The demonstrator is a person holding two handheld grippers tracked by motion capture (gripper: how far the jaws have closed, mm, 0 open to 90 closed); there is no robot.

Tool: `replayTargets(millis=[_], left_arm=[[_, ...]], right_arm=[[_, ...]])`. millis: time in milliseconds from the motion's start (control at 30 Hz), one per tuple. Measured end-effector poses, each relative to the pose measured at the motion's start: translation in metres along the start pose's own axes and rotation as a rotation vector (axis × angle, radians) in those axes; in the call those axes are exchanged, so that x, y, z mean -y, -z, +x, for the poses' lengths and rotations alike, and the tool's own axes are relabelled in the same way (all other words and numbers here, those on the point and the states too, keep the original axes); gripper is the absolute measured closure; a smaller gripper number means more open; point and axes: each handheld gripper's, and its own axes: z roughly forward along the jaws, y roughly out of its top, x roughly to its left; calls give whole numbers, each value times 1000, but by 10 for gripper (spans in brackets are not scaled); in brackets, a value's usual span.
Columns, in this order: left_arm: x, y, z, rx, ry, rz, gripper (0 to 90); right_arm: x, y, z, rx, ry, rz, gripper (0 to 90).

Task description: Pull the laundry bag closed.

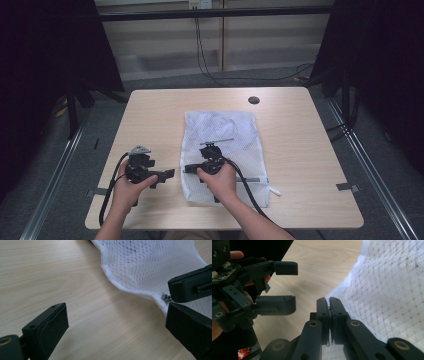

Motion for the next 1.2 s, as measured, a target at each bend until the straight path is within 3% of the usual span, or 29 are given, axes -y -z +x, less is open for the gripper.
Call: replayTargets(millis=[700, 1133, 1200], left_arm=[[0, -14, -16, 114, -14, 53, 31], [2, -24, -23, 204, 31, 90, 17], [2, -25, -24, 211, 19, 100, 17]], right_arm=[[-3, 4, 4, -12, -1, -20, 869], [-4, 6, 7, -20, 4, -35, 869], [-4, 6, 8, -22, 5, -35, 869]])
